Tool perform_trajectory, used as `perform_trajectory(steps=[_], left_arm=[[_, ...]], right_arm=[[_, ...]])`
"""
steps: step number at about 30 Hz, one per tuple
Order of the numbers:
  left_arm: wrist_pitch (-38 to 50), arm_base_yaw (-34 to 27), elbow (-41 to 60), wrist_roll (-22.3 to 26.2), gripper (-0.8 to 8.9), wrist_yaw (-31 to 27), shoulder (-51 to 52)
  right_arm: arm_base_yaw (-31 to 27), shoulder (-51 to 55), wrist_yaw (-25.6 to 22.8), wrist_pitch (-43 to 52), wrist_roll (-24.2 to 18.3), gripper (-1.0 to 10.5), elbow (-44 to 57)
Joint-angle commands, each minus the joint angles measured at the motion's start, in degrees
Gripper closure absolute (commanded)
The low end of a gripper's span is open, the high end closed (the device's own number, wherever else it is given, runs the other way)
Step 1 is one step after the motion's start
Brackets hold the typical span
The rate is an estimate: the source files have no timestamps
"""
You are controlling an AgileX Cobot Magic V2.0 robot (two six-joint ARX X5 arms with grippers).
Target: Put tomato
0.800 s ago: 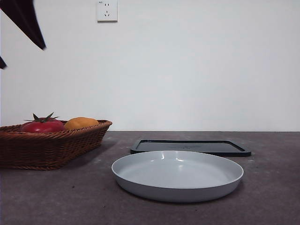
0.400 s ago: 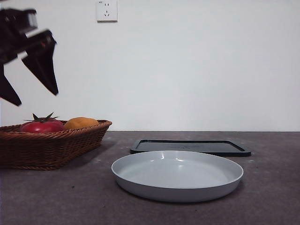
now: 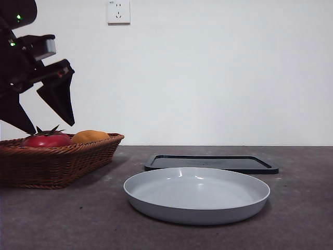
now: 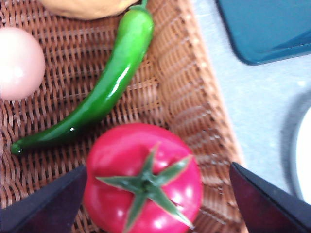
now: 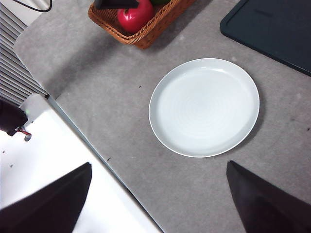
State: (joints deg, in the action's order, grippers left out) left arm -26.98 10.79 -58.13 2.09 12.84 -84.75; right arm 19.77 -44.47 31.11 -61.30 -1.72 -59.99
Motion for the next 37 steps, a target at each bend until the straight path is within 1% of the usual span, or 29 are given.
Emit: perform_trajectory(steps=[1, 4, 8, 19, 21, 24, 25, 32, 37], left_arm=[[0.9, 0.2, -1.3, 0.8, 3.39, -1.1, -1.9], [1.2, 0.2, -1.3, 0.9, 3.32, -1.4, -2.7], [1.3, 0.2, -1.3, 0.9, 2.77, -1.4, -4.0], [1.3, 0.8, -1.3, 0.9, 2.84, -1.5, -6.0], [1.3, 0.8, -1.3, 0.9, 2.98, -1.5, -6.0], [1.0, 0.8, -1.3, 0.9, 3.92, -3.3, -6.0], [0.9, 0.8, -1.3, 0.9, 4.10, -3.9, -6.0], [0.4, 0.8, -1.3, 0.9, 4.17, -4.0, -5.8], [-0.3, 0.9, -2.6, -0.2, 4.17, -3.7, -3.3]], right_arm=[[0.2, -0.4, 0.0, 0.5, -0.2, 5.0, -0.9], [0.3, -0.4, 0.0, 0.5, -0.2, 5.0, -0.9], [0.3, -0.4, 0.0, 0.5, -0.2, 5.0, -0.9], [0.3, -0.4, 0.0, 0.8, -0.2, 5.0, -0.9], [0.3, -0.4, 0.0, 0.9, -0.2, 5.0, -0.9], [0.3, -0.4, 0.1, 0.9, -0.2, 5.0, -0.9], [0.3, -0.4, 0.2, 0.9, -0.2, 5.0, -0.9], [0.3, -0.4, 0.4, 0.9, -0.2, 5.0, -0.9], [0.2, -0.4, 0.4, 0.9, -0.2, 5.0, -0.9]])
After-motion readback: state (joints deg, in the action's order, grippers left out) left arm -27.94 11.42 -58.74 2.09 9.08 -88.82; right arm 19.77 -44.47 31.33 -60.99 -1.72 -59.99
